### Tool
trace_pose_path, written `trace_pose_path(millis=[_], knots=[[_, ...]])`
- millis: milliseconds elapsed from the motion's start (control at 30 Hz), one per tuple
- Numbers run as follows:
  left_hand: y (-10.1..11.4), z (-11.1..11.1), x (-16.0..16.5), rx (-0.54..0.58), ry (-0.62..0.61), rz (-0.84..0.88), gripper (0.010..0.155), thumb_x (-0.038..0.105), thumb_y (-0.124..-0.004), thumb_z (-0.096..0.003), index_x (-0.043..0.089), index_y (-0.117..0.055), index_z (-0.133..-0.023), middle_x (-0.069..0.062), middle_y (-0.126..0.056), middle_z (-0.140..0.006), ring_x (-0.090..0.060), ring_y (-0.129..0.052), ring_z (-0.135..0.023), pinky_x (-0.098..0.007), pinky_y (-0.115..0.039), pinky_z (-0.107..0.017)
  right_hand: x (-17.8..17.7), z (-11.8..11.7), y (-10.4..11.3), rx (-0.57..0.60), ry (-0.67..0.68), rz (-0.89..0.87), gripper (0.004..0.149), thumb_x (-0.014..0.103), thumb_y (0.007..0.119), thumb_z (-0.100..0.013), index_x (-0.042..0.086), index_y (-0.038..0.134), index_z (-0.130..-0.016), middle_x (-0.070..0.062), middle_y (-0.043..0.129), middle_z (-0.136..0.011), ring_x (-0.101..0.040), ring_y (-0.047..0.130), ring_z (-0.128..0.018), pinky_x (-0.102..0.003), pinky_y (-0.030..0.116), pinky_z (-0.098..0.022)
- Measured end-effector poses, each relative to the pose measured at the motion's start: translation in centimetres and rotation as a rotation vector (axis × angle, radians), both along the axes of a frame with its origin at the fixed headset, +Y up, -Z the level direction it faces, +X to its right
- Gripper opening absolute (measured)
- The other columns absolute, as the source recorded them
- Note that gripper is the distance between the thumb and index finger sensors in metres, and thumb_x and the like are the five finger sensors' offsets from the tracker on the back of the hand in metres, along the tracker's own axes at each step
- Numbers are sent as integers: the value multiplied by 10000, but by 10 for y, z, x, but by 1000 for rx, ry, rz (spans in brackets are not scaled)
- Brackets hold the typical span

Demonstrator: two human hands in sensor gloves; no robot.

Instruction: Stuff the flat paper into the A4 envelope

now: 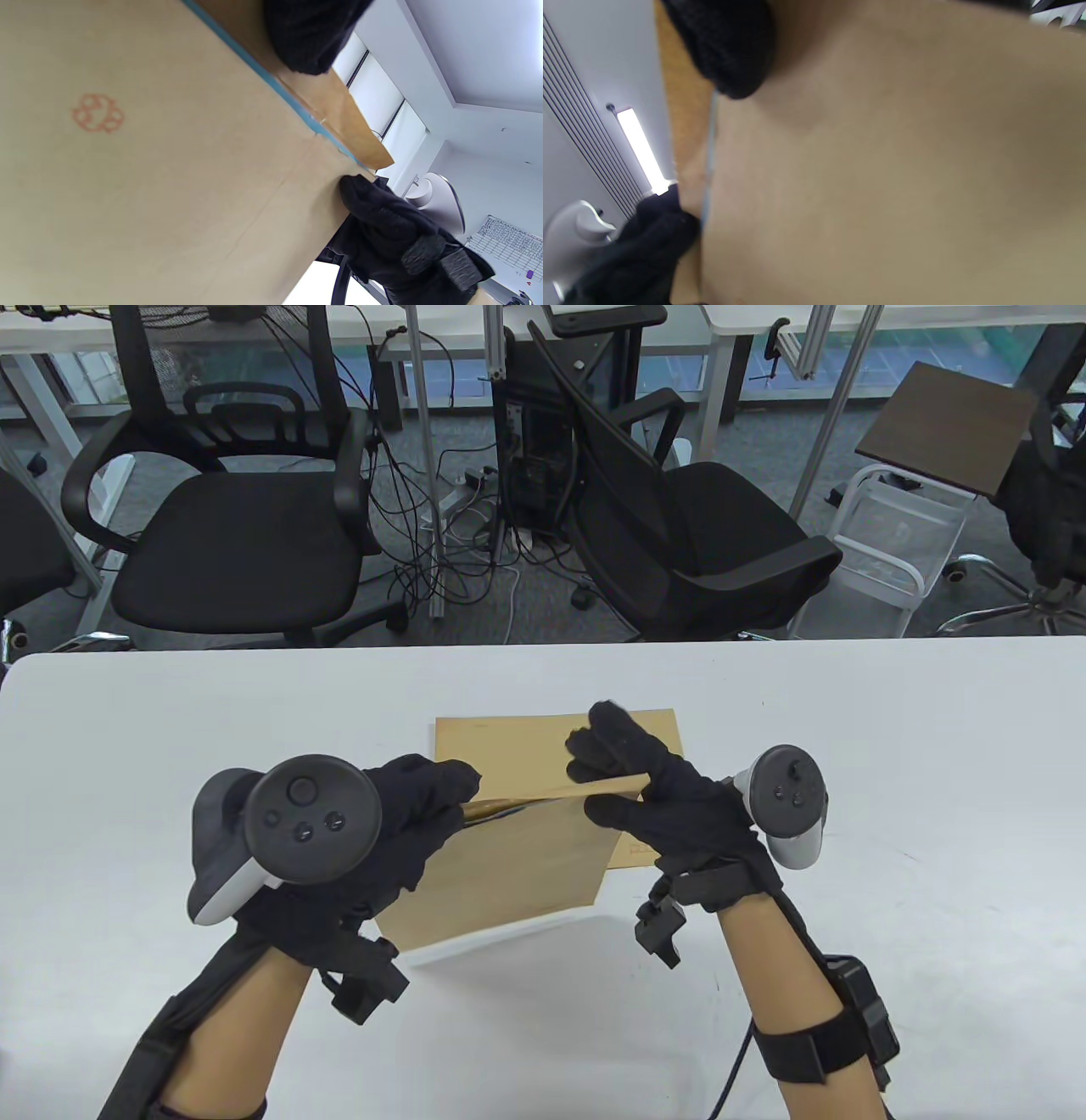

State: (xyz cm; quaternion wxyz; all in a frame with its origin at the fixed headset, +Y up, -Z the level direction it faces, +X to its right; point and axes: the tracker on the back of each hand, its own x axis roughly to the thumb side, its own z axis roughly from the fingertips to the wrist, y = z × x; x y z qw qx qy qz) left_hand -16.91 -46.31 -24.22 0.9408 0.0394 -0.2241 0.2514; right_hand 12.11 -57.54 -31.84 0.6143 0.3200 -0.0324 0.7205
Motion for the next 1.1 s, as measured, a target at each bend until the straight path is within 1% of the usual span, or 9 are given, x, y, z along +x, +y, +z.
trace_pose_path(millis=[67,233,333,467,700,767,900,1033,1100], knots=[[-8,-2,-4,22,2,-13,451,307,-789,-485,206,-813,-924,-139,-907,-874,-349,-990,-670,-578,-748,-564,1,-1,-2,-11,-21,-31,491,223,765,-552,59,721,-1012,-182,881,-860,-401,949,-645,-671,616,-580],[-37,-9,-25,72,31,-63,623,320,-883,-420,200,-708,-1006,-97,-900,-883,-315,-1000,-676,-552,-767,-567,16,-1,-8,-19,-72,-53,474,227,732,-566,69,718,-1013,-158,885,-847,-362,963,-625,-642,642,-578],[-56,-11,-30,177,7,113,510,269,-844,-442,207,-765,-943,-66,-952,-783,-259,-1040,-593,-502,-810,-537,23,1,-13,-54,-25,-67,473,221,726,-572,68,714,-1019,-165,875,-857,-373,952,-635,-646,627,-586],[-65,-10,-29,183,-49,246,474,199,-790,-480,250,-736,-948,-87,-900,-857,-285,-1007,-626,-496,-790,-564,35,1,-16,-90,14,-85,489,211,729,-573,73,703,-1042,-184,862,-902,-413,940,-694,-668,616,-587],[-71,-5,-30,300,-32,199,409,180,-762,-491,268,-799,-889,-88,-884,-870,-259,-1014,-558,-453,-825,-508,77,1,0,-155,106,-128,844,361,788,-582,76,319,-1223,-338,431,-1177,-609,610,-964,-765,381,-656],[-73,-5,-27,295,-48,201,405,181,-764,-493,270,-804,-886,-84,-886,-871,-255,-1014,-561,-451,-825,-514,76,2,14,-122,44,-28,831,357,808,-568,45,386,-1212,-363,468,-1160,-632,627,-944,-774,392,-643],[-77,-8,-15,307,-71,201,402,181,-765,-494,276,-804,-882,-77,-884,-875,-247,-1011,-574,-449,-824,-527,36,1,45,-39,22,505,730,363,835,-537,-2,618,-1129,-367,650,-1076,-627,746,-855,-786,457,-601],[-80,-10,-7,318,-70,222,402,185,-765,-494,282,-799,-882,-71,-882,-876,-234,-1013,-580,-441,-829,-535,2,0,50,-54,64,757,630,304,851,-527,-10,729,-1059,-362,742,-1015,-614,803,-804,-793,470,-590],[-83,-12,-6,315,-66,232,404,179,-769,-493,272,-801,-885,-79,-882,-875,-239,-1012,-584,-446,-827,-539,-7,-2,46,-42,56,812,440,228,811,-544,27,839,-935,-320,815,-956,-569,858,-756,-782,492,-586]])
